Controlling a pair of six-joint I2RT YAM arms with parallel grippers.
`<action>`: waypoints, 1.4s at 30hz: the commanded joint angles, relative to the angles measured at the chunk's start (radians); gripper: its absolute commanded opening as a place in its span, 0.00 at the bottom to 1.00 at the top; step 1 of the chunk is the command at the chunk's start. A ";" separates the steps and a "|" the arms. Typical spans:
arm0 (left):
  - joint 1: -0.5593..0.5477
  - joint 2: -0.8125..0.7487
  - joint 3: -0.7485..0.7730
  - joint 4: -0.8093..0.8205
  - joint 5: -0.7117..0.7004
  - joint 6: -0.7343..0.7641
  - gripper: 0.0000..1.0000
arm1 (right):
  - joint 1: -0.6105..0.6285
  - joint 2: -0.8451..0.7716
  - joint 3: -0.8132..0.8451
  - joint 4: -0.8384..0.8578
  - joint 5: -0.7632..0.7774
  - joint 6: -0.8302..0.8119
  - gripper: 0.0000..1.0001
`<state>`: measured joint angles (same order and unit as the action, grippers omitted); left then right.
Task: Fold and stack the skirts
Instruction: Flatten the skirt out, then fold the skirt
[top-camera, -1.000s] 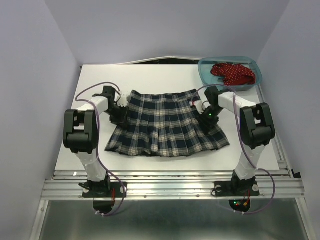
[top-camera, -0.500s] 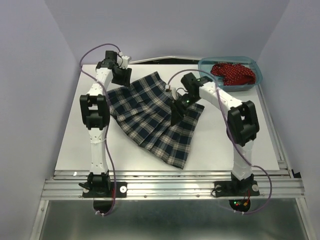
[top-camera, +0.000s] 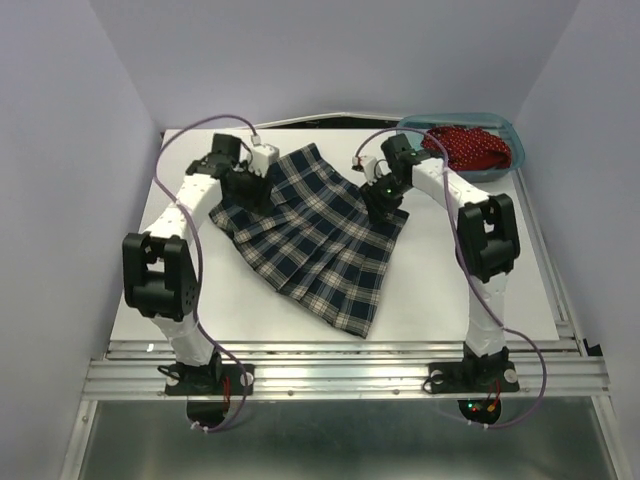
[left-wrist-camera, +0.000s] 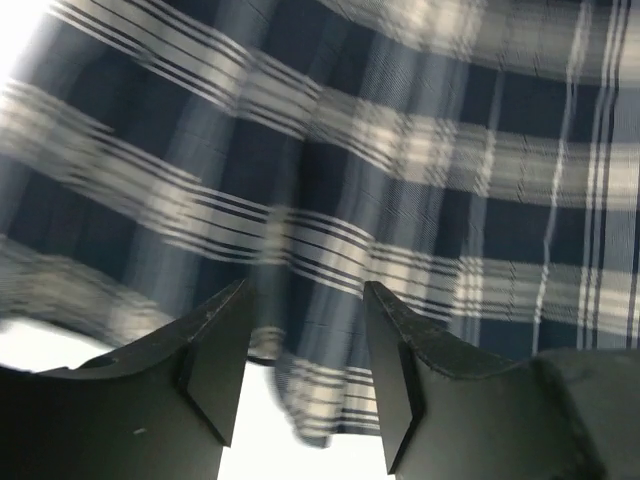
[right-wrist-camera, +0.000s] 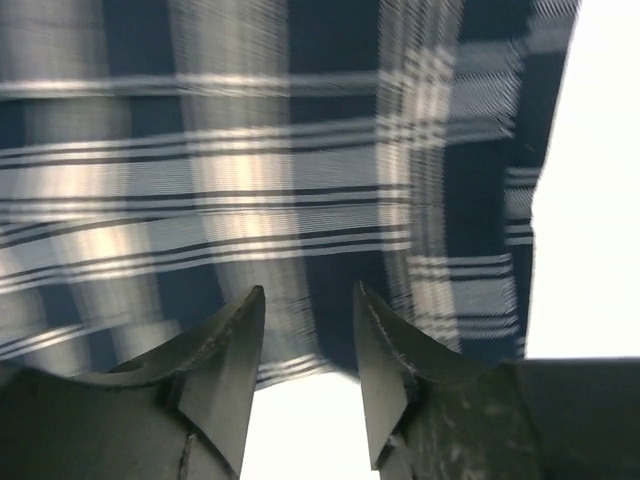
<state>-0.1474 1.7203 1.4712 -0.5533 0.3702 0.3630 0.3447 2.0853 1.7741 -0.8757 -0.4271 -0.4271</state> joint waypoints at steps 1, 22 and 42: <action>-0.052 -0.007 -0.177 -0.014 0.033 0.019 0.57 | -0.032 0.019 -0.047 0.067 0.168 -0.067 0.45; -0.109 0.066 -0.212 -0.111 0.114 0.154 0.45 | 0.063 -0.327 -0.438 -0.172 -0.128 -0.119 0.40; -0.119 0.117 0.180 -0.099 0.103 0.120 0.57 | -0.006 -0.042 -0.036 0.041 0.129 0.047 0.46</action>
<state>-0.2584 1.8095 1.7187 -0.6544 0.4789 0.5018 0.3462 2.0090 1.6321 -0.8806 -0.3279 -0.3809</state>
